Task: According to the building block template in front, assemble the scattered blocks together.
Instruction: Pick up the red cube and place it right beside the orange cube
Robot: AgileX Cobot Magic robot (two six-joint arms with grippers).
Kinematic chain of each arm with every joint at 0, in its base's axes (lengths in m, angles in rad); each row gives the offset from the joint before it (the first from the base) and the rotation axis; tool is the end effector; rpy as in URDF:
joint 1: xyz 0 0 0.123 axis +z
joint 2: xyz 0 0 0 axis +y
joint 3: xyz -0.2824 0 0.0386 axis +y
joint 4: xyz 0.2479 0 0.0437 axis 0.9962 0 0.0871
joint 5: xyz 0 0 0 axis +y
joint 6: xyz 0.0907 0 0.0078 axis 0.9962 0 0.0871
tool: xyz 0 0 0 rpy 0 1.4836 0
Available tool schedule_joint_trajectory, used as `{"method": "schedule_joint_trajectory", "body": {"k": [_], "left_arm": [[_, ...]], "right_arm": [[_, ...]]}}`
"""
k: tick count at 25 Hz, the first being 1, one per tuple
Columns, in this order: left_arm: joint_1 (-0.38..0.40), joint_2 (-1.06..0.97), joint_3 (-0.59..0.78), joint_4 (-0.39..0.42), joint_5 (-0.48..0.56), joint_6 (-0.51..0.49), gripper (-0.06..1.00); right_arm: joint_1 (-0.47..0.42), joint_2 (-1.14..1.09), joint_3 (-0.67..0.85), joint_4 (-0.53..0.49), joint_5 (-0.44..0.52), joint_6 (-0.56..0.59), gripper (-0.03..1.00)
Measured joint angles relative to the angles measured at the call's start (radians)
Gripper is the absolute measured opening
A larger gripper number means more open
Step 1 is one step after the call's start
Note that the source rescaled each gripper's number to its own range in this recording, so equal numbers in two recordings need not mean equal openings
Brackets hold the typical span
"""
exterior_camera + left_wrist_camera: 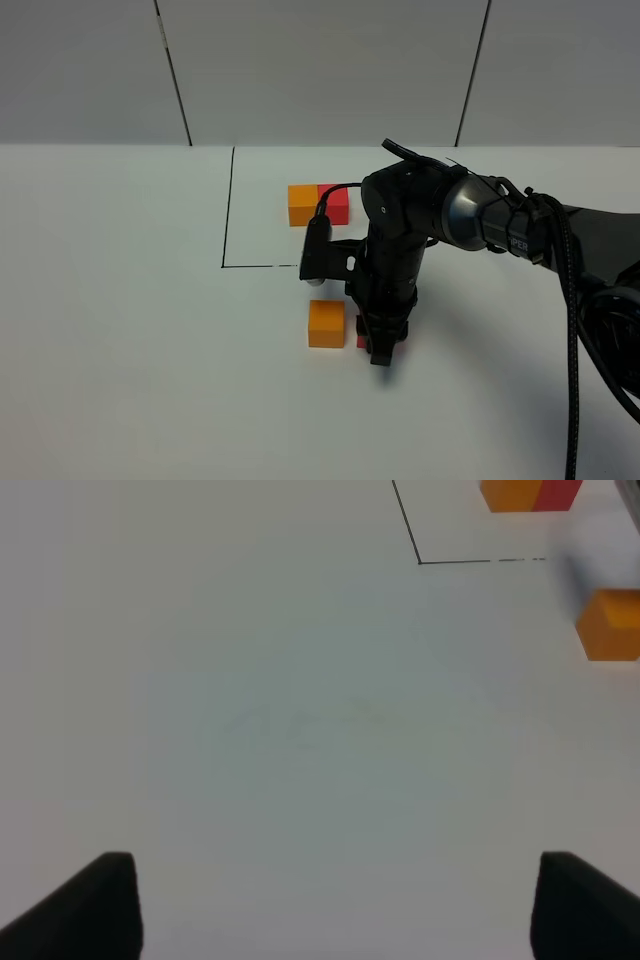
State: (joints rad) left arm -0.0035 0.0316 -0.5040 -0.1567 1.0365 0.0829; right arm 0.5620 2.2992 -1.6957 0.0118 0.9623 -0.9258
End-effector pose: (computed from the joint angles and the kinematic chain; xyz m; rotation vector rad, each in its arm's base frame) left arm 0.0001 -0.0122 0.2811 0.0905 2.0384 -0.1381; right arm 0.3837 0.2427 0.1127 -2.0577 2.2501 -0.0105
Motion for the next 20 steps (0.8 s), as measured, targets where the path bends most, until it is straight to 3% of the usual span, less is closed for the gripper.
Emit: {"method": "schedule_joint_trajectory", "body": {"k": [20], "left_arm": [[0.000, 0.000, 0.000, 0.000, 0.000, 0.000, 0.66]], "right_arm": [[0.021, 0.001, -0.001, -0.001, -0.018, 0.004, 0.00]]}}
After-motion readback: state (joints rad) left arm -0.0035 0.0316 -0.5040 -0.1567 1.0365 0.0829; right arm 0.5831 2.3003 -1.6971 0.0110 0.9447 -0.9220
